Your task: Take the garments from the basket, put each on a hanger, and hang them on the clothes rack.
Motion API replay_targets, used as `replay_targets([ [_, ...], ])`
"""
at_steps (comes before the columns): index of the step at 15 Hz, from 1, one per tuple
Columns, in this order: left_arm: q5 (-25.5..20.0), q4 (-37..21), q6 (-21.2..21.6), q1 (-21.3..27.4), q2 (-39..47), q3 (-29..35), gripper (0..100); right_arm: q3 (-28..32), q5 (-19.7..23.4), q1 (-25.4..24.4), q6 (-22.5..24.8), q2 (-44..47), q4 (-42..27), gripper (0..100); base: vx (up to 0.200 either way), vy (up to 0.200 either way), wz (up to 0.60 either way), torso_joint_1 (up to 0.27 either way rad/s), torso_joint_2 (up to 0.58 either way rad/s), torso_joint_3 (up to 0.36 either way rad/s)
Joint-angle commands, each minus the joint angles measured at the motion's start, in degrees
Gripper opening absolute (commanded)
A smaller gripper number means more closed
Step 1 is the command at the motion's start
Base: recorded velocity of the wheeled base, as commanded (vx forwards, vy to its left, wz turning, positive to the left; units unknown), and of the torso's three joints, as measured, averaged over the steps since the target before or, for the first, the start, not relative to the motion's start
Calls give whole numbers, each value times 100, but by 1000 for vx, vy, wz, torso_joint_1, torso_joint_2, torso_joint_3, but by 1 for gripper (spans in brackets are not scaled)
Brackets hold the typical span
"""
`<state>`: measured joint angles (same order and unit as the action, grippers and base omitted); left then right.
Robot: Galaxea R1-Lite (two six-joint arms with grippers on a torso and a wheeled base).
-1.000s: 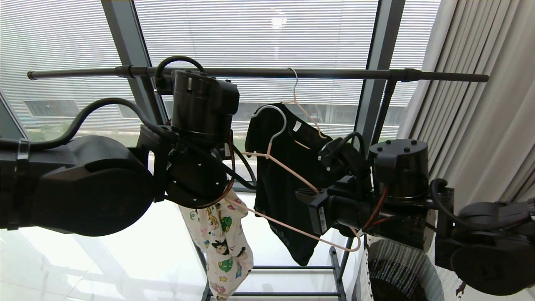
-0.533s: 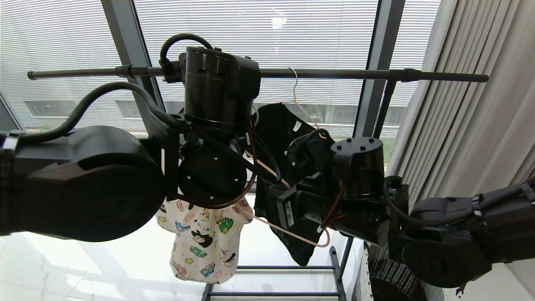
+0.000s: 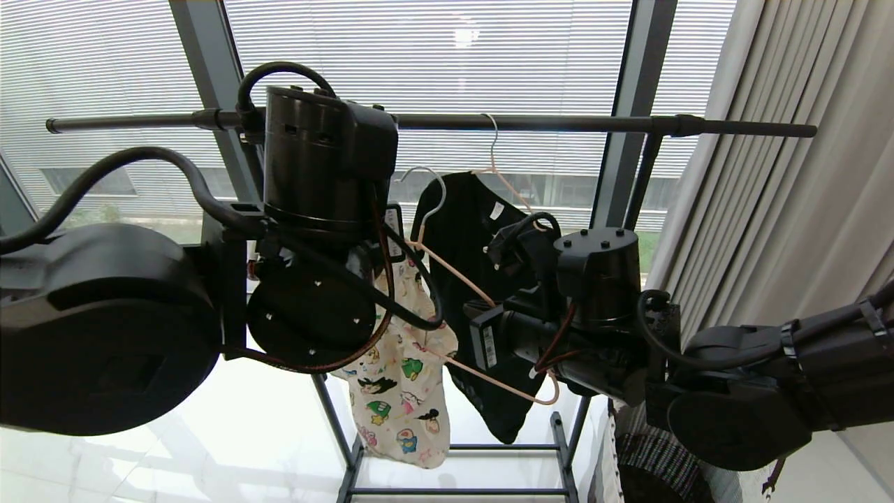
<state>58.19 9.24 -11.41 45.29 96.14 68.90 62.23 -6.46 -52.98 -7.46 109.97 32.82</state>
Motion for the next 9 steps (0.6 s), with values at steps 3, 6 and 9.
replay_targets([
  [3, -97, 8, -10, 129, -148, -61, 100, -1, -4, 7, 8, -64, 5, 0, 0, 0, 0, 0, 0, 0],
  [6, -79, 8, 25, 129, -280, -96, 100, -27, -22, 25, 34, -134, 304, 0, 0, 0, 0, 0, 0, 0],
  [9, -106, 8, 280, 129, -693, -457, 100, -36, -48, 95, 87, -213, 339, 0, 0, 0, 0, 0, 0, 0],
])
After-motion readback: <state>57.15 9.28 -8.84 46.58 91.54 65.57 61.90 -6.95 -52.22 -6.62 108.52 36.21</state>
